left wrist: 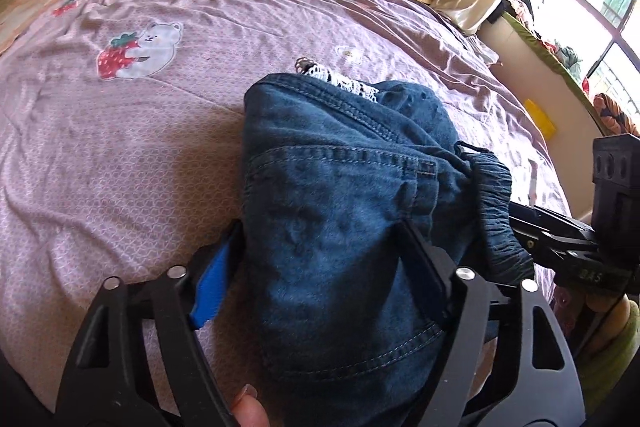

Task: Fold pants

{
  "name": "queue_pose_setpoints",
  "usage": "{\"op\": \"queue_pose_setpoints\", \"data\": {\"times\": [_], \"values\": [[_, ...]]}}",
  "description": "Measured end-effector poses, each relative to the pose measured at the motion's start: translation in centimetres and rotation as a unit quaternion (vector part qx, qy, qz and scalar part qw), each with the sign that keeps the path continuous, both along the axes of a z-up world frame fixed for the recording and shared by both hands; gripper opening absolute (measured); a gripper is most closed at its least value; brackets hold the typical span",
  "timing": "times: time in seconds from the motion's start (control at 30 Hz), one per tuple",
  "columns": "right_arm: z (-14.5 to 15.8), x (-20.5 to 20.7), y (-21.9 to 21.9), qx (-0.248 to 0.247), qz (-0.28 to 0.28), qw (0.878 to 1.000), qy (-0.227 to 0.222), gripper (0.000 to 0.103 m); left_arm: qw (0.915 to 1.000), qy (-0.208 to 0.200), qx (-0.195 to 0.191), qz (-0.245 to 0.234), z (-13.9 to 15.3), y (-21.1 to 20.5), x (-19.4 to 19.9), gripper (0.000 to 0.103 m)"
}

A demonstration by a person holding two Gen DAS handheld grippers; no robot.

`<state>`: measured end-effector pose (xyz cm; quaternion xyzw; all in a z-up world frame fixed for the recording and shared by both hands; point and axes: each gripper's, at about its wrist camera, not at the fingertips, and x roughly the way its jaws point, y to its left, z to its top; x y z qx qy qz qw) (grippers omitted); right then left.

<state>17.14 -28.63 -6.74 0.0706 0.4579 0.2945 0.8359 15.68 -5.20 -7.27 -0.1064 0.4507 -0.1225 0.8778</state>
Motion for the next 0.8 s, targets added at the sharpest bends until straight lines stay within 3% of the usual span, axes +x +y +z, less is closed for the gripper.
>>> {"op": "queue_pose_setpoints", "data": {"times": [0.1,0.37,0.53,0.8], "values": [[-0.2,0.7,0.3,0.016,0.009,1.0,0.012,0.054,1.0,0.001,0.0,-0.002,0.0,-0.2,0.4,0.062],[-1.0,2.4,0.6,0.05,0.022,0.998,0.034,0.054,0.9999,0.0,-0.011,-0.001,-0.3,-0.4,1.1,0.058],[-1.1,2.1,0.9,0.063,0.028,0.997,0.024,0.046,0.9999,-0.004,-0.011,0.0,-0.2,-1.0,1.0,0.041],[-0.8,0.8,1.4,0.062,0.02,0.998,-0.006,0.042,0.9998,-0.018,0.006,0.002,0.5,-1.7,0.3,0.028]]}}
